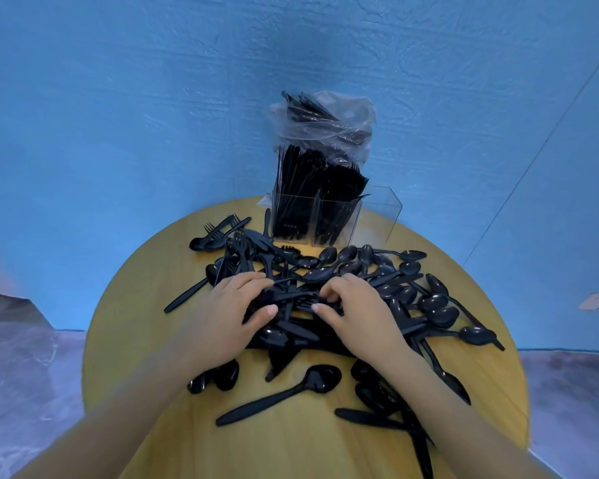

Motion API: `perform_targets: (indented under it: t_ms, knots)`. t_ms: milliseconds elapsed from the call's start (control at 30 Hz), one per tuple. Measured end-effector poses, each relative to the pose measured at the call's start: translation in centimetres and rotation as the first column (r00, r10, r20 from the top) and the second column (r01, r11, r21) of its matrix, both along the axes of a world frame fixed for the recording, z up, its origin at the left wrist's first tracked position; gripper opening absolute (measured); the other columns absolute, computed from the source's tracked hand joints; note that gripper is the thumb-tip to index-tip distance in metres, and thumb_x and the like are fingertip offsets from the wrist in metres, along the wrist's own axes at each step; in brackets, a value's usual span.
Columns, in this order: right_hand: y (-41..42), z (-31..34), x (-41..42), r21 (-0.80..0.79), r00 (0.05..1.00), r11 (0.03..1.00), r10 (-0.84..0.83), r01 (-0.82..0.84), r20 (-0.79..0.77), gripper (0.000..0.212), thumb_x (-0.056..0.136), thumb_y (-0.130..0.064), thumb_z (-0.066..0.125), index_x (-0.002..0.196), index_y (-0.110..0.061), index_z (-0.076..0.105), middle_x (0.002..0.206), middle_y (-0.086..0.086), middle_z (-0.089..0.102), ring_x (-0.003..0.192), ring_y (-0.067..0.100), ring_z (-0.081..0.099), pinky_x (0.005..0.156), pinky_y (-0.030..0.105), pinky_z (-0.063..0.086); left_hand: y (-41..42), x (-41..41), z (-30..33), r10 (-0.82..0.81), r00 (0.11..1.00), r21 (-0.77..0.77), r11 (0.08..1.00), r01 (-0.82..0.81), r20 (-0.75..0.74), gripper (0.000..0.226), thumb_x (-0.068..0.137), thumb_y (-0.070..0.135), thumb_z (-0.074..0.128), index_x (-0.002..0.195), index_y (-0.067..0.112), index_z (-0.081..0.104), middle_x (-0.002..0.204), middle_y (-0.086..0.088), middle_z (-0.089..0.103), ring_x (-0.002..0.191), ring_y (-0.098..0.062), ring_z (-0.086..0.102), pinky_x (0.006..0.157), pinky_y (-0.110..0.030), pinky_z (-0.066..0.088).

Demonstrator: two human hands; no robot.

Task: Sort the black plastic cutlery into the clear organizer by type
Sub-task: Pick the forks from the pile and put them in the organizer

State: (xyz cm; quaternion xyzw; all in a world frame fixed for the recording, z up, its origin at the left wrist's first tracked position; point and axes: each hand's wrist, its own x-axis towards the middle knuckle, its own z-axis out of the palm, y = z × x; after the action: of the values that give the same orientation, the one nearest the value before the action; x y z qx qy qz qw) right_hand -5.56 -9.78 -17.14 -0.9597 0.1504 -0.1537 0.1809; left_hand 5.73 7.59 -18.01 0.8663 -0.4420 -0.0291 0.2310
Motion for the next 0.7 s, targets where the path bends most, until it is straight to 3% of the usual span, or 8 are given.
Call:
perform_targets:
  t_ms: [167, 300, 467, 533, 700]
  knots:
    - [1.7, -0.7, 0.4, -0.013, 0.995, 0.998, -0.065, 0.064, -0.07, 0.033, 0.095, -0.037, 0.05, 0.119, -0.015, 0.054, 0.113, 0.001, 0.055, 0.109, 0.017, 0.045, 0.083, 0.025, 0.038, 0.3, -0.5, -0.8, 0.041, 0.999, -0.006, 0.999, -0.041, 0.031, 0.045, 0.097, 0.041, 0.042, 0.141, 0.028, 0.04, 0.149, 0.014, 0.033, 0.138, -0.008, 0.027, 0.111, -0.03, 0.023]
    - [2.1, -0.5, 0.6, 0.039, 0.999, 0.999, -0.036, 0.037, -0.031, 0.02, 0.094, -0.028, 0.055, 0.109, -0.016, 0.056, 0.099, -0.005, 0.052, 0.099, 0.013, 0.044, 0.079, 0.023, 0.036, 0.0, -0.5, -1.0, 0.091, 0.995, -0.084, 0.993, -0.088, 0.036, 0.032, 0.096, 0.036, 0.048, 0.125, 0.026, 0.055, 0.134, 0.013, 0.047, 0.124, -0.009, 0.042, 0.101, -0.029, 0.033]
    - [0.4, 0.5, 0.8, 0.29, 0.987, 0.953, -0.126, 0.092, 0.1, 0.006, 0.089, -0.018, 0.062, 0.091, -0.014, 0.058, 0.079, -0.008, 0.052, 0.073, 0.006, 0.046, 0.062, 0.011, 0.035, -0.7, -0.2, -0.9, 0.139, 0.99, -0.151, 0.98, -0.133, 0.029, 0.016, 0.095, 0.029, 0.05, 0.103, 0.023, 0.062, 0.11, 0.012, 0.056, 0.1, -0.01, 0.052, 0.087, -0.033, 0.044]
    - [-0.5, 1.0, 1.0, 0.407, 0.973, 0.907, -0.184, 0.113, 0.141, 0.007, 0.089, -0.017, 0.062, 0.091, -0.011, 0.059, 0.08, -0.006, 0.055, 0.072, 0.003, 0.047, 0.062, 0.008, 0.037, -1.1, 0.0, -0.7, 0.151, 0.988, -0.184, 0.972, -0.143, 0.03, 0.014, 0.096, 0.028, 0.049, 0.098, 0.021, 0.062, 0.102, 0.012, 0.055, 0.095, -0.01, 0.052, 0.08, -0.03, 0.043]
    - [-2.3, 1.8, 0.9, 0.633, 0.91, 0.763, -0.345, 0.128, 0.231, 0.01, 0.092, -0.019, 0.059, 0.088, -0.01, 0.063, 0.084, 0.005, 0.062, 0.078, 0.013, 0.054, 0.067, 0.015, 0.04, -2.5, 0.4, 0.2, 0.173, 0.984, -0.243, 0.957, -0.157, 0.048, 0.014, 0.096, 0.028, 0.049, 0.093, 0.021, 0.061, 0.088, 0.012, 0.052, 0.084, -0.009, 0.049, 0.067, -0.024, 0.037]
